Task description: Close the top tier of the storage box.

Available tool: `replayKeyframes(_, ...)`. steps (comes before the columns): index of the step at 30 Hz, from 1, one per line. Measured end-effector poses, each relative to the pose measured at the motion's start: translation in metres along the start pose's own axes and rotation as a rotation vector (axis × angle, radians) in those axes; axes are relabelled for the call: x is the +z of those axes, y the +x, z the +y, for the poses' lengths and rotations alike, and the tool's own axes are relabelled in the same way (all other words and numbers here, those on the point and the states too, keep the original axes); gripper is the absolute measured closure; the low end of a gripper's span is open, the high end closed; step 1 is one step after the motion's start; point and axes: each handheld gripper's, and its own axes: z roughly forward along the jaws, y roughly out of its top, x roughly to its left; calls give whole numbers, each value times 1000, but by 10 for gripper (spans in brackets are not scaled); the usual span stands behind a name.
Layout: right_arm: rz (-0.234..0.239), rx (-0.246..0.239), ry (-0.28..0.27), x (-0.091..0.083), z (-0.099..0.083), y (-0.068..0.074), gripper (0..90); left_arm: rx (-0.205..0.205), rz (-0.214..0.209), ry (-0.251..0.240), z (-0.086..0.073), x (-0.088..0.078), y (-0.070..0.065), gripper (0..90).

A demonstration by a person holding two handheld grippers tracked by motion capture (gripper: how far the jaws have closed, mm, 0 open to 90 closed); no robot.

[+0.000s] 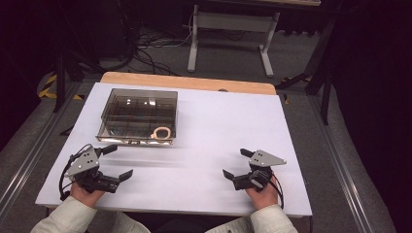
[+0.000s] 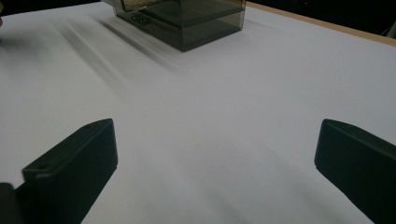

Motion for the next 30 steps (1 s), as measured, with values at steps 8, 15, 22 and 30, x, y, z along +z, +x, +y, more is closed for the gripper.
replayKeyframes(8,10,2,-3,1,0,1,0,-22,20,5,3,-2,0,32)
replayKeyframes(15,12,2,-9,0,0,2,0,-19,35,24,5,-3,0,232)
replayKeyframes(22,14,-2,-6,1,0,2,0,-49,35,84,6,-3,6,680)
replayKeyframes(30,18,-6,-5,2,0,3,0,-63,120,136,10,3,15,899)
